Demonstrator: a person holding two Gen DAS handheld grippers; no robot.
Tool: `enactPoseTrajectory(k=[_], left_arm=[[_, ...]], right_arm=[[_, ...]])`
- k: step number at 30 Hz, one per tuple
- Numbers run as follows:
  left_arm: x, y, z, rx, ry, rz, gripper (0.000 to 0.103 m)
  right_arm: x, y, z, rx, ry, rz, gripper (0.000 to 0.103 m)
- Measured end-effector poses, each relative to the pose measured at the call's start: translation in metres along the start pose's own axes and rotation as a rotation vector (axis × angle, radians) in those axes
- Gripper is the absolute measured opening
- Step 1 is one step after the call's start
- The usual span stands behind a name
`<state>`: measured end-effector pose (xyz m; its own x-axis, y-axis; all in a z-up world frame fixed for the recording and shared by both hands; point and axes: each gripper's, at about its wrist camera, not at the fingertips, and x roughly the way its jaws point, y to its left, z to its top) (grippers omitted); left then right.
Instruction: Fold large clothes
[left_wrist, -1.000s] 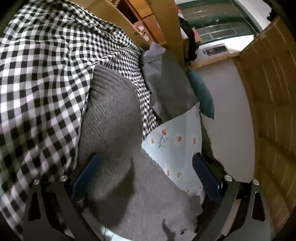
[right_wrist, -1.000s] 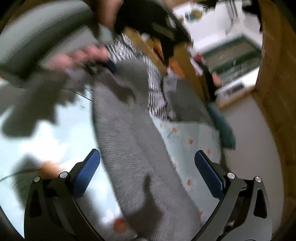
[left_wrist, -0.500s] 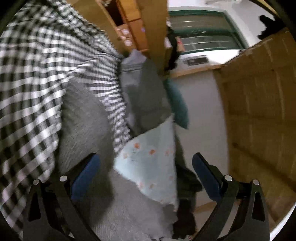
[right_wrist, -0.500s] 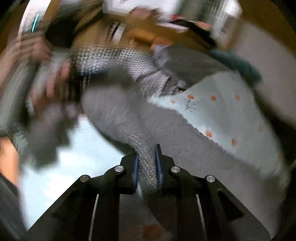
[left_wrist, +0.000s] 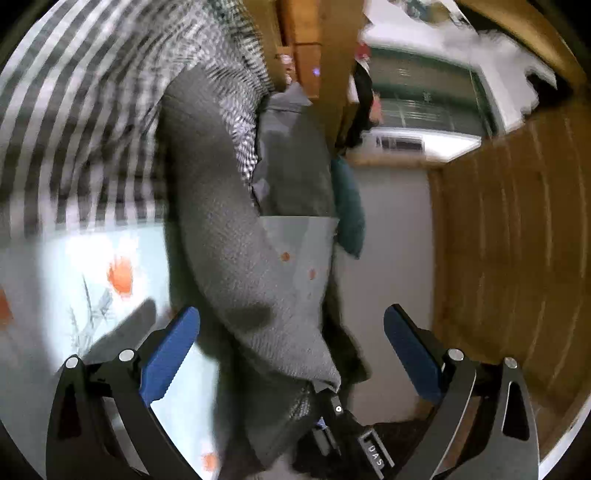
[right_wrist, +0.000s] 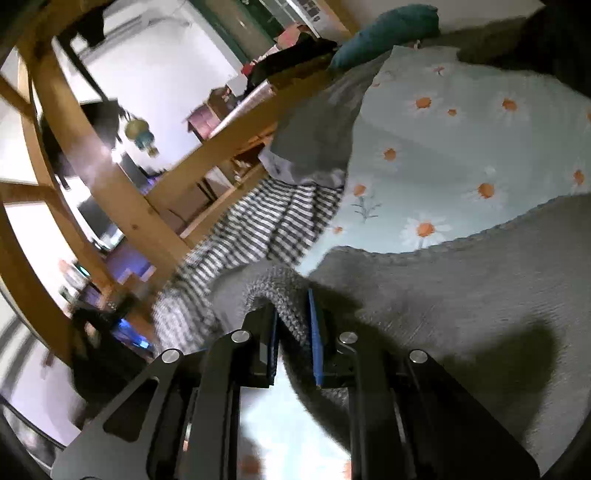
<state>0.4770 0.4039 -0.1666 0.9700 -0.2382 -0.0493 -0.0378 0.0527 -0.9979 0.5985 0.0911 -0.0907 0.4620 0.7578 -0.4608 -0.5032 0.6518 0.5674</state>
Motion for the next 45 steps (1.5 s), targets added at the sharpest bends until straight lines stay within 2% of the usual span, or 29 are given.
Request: enactPoseTrajectory(k=[3, 7, 9, 11, 12, 13, 14, 15, 17, 18, 19, 20, 21, 23, 25, 26, 28, 29, 30, 32, 34, 35, 36, 37, 39, 40, 41, 43, 45], left_arm=[[0.024, 0.010, -0.004, -0.093, 0.063, -0.114, 0.098], [0.047, 0.024, 0.021, -0.195, -0.001, -0.183, 0.098], [0.052, 0.028, 0.035, -0.211, 0.009, -0.229, 0.098], [0.053, 0.019, 0.045, -0.160, 0.029, -0.255, 0.097], [0.056, 0.008, 0.049, -0.102, 0.034, -0.239, 0.094], [0.057, -0.009, 0.047, 0.002, 0.047, -0.203, 0.078], [0.059, -0.028, 0.043, 0.122, 0.062, -0.157, 0.056], [0.062, -0.056, 0.032, 0.312, 0.077, -0.075, 0.047], [0.068, -0.089, 0.005, 0.555, 0.105, -0.021, 0.039], [0.074, -0.104, -0.016, 0.684, 0.147, -0.005, 0.037], [0.078, -0.112, -0.031, 0.760, 0.173, 0.009, 0.030], [0.084, -0.117, -0.048, 0.842, 0.202, 0.029, 0.022], [0.093, -0.123, -0.076, 0.956, 0.258, 0.058, 0.020], [0.101, -0.125, -0.113, 1.075, 0.315, 0.083, 0.019], [0.106, -0.123, -0.159, 1.221, 0.368, 0.111, 0.018], [0.104, -0.119, -0.182, 1.295, 0.390, 0.115, 0.018], [0.103, -0.110, -0.228, 1.441, 0.447, 0.121, 0.018], [0.098, -0.101, -0.242, 1.474, 0.462, 0.128, 0.017], [0.099, -0.095, -0.256, 1.518, 0.467, 0.140, 0.017], [0.102, -0.090, -0.268, 1.582, 0.451, 0.156, 0.016], [0.098, -0.090, -0.274, 1.638, 0.430, 0.171, 0.016], [0.097, -0.089, -0.277, 1.662, 0.410, 0.171, 0.016], [0.093, -0.089, -0.283, 1.696, 0.403, 0.167, 0.016], [0.092, -0.088, -0.287, 1.724, 0.400, 0.165, 0.016], [0.099, -0.088, -0.292, 1.792, 0.408, 0.149, 0.016], [0.097, -0.085, -0.299, 1.840, 0.406, 0.136, 0.016], [0.098, -0.084, -0.303, 1.867, 0.399, 0.132, 0.016], [0.092, -0.083, -0.310, 1.899, 0.367, 0.122, 0.017], [0.081, -0.090, -0.311, 1.906, 0.306, 0.096, 0.021]], right_arm=[[-0.015, 0.008, 0.000, -0.019, 0.007, 0.031, 0.015], [-0.048, 0.004, -0.011, 0.001, 0.000, 0.099, 0.015], [-0.059, -0.002, -0.018, -0.017, 0.008, 0.072, 0.015], [-0.063, -0.004, -0.027, -0.084, 0.054, 0.008, 0.015], [-0.062, -0.001, -0.033, -0.138, 0.082, -0.032, 0.015], [-0.060, 0.002, -0.039, -0.200, 0.117, -0.066, 0.015], [-0.059, 0.004, -0.045, -0.236, 0.136, -0.086, 0.016], [-0.063, 0.007, -0.051, -0.285, 0.148, -0.115, 0.018], [-0.081, 0.006, -0.057, -0.321, 0.140, -0.092, 0.019], [-0.092, 0.003, -0.058, -0.311, 0.124, -0.073, 0.029], [-0.106, -0.002, -0.056, -0.294, 0.100, -0.060, 0.040], [-0.131, -0.008, -0.050, -0.264, 0.043, -0.047, 0.072], [-0.155, -0.013, -0.044, -0.239, -0.024, -0.055, 0.097], [-0.198, -0.026, -0.027, -0.172, -0.128, -0.050, 0.098], [-0.223, -0.044, -0.009, -0.062, -0.131, -0.037, 0.098], [-0.227, -0.053, -0.003, -0.010, -0.112, -0.026, 0.099], [-0.229, -0.085, 0.008, 0.178, -0.065, 0.030, 0.099], [-0.224, -0.099, 0.009, 0.251, -0.019, 0.044, 0.099], [-0.212, -0.124, 0.006, 0.384, 0.052, 0.064, 0.099], [-0.197, -0.156, -0.006, 0.531, 0.102, 0.081, 0.098], [-0.183, -0.183, -0.020, 0.679, 0.113, 0.163, 0.098], [-0.175, -0.190, -0.025, 0.728, 0.132, 0.204, 0.094], [-0.170, -0.197, -0.030, 0.778, 0.126, 0.234, 0.081], [-0.166, -0.198, -0.032, 0.788, 0.114, 0.267, 0.078], [-0.162, -0.197, -0.031, 0.783, 0.096, 0.306, 0.051], [-0.163, -0.195, -0.027, 0.764, 0.078, 0.311, 0.045], [-0.164, -0.192, -0.024, 0.738, 0.066, 0.310, 0.025], [-0.173, -0.176, -0.012, 0.651, 0.016, 0.283, 0.022], [-0.185, -0.168, -0.004, 0.592, -0.029, 0.298, 0.019]])
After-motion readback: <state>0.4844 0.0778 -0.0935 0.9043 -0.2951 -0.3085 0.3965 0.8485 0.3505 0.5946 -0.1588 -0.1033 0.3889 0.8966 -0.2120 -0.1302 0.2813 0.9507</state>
